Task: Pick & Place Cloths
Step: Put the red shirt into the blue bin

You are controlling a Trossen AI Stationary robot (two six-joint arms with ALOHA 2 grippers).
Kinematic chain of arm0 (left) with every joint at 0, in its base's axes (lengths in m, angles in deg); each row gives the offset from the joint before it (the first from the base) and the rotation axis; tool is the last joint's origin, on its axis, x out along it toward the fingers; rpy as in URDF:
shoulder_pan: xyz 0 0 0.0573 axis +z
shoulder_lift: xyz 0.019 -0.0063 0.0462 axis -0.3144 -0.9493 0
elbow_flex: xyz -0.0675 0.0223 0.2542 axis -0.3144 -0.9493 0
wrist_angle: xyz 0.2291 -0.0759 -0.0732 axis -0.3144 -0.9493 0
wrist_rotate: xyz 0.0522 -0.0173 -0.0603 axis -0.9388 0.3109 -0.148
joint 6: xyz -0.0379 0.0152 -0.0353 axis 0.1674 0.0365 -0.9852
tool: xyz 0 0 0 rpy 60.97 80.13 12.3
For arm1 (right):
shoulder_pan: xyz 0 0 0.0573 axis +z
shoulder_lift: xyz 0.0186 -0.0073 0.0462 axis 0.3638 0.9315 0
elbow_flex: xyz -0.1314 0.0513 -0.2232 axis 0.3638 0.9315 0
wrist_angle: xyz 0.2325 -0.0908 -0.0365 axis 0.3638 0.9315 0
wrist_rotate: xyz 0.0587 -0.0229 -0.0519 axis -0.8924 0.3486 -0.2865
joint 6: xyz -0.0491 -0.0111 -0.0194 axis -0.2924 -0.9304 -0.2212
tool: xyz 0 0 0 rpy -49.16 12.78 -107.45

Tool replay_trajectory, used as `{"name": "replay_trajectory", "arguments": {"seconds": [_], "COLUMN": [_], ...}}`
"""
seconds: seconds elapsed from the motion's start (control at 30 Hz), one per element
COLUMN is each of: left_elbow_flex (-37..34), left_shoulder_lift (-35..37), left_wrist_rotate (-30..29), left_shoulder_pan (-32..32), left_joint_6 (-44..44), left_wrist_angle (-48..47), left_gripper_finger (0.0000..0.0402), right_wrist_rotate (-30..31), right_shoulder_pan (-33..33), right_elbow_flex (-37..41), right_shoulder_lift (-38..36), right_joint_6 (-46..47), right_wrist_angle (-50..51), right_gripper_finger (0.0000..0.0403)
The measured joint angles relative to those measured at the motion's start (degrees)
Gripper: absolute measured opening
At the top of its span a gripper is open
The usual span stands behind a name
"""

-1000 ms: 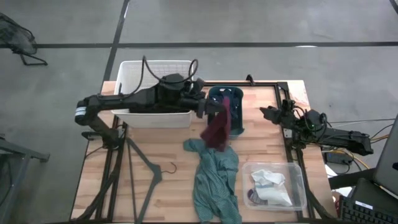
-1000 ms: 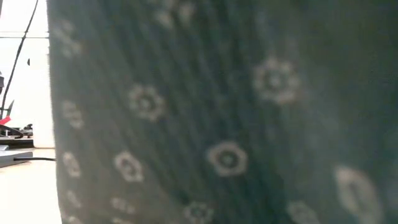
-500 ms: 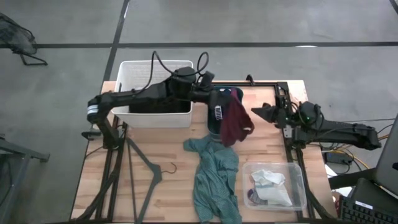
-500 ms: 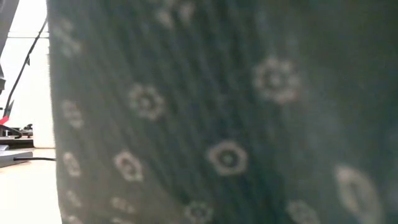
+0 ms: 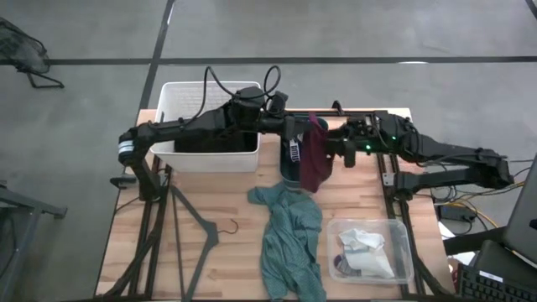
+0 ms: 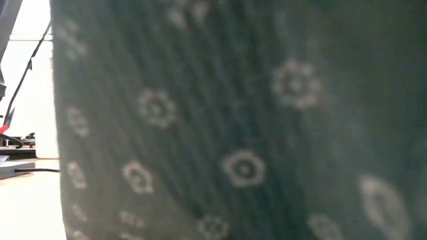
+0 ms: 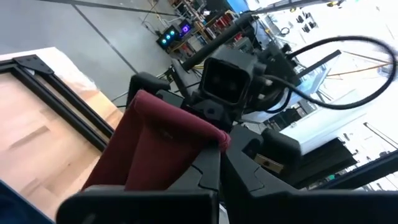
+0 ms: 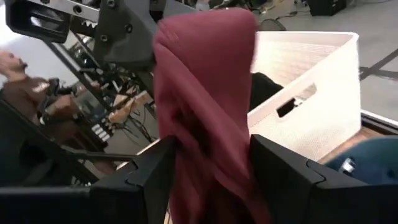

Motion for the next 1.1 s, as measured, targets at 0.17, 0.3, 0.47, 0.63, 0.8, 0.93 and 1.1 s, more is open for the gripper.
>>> {"name": "replay_trajectory", "arguments": {"seconds": [0.17,0.3,0.47,0.63,0.8,0.93,1.1], "left_elbow_flex": [0.0,0.0,0.0,0.3,0.6,1.0,1.0], "left_shoulder_lift": [0.0,0.0,0.0,0.1,0.4,1.6,1.4], "left_wrist_rotate": [0.4,2.2,5.3,8.4,12.2,12.6,12.2], "left_shoulder_pan": [0.1,0.1,0.1,0.1,0.1,0.0,0.1], "left_joint_6": [0.4,0.6,1.3,1.8,3.2,3.3,5.4], "left_wrist_angle": [0.0,0.2,0.4,0.4,0.2,0.9,0.2], "left_gripper_finger": [0.0005,0.0005,0.0005,0.0007,0.0025,0.0032,0.0034], "right_wrist_rotate": [-1.2,-2.4,-5.4,-4.2,-0.4,-1.0,-13.9], "right_shoulder_pan": [0.0,0.0,0.0,0.0,0.0,-0.1,0.0], "right_elbow_flex": [-4.5,-7.5,-11.3,-17.1,-23.3,-27.8,-30.9], "right_shoulder_lift": [5.8,8.9,10.7,9.4,6.3,3.7,0.7], "right_joint_6": [-0.1,-0.6,-3.1,-5.7,-8.9,-8.7,-2.5], "right_wrist_angle": [1.2,1.6,4.7,16.9,32.1,40.9,45.1], "right_gripper_finger": [0.0194,0.0148,0.0033,0.0012,0.001,0.001,0.001]}}
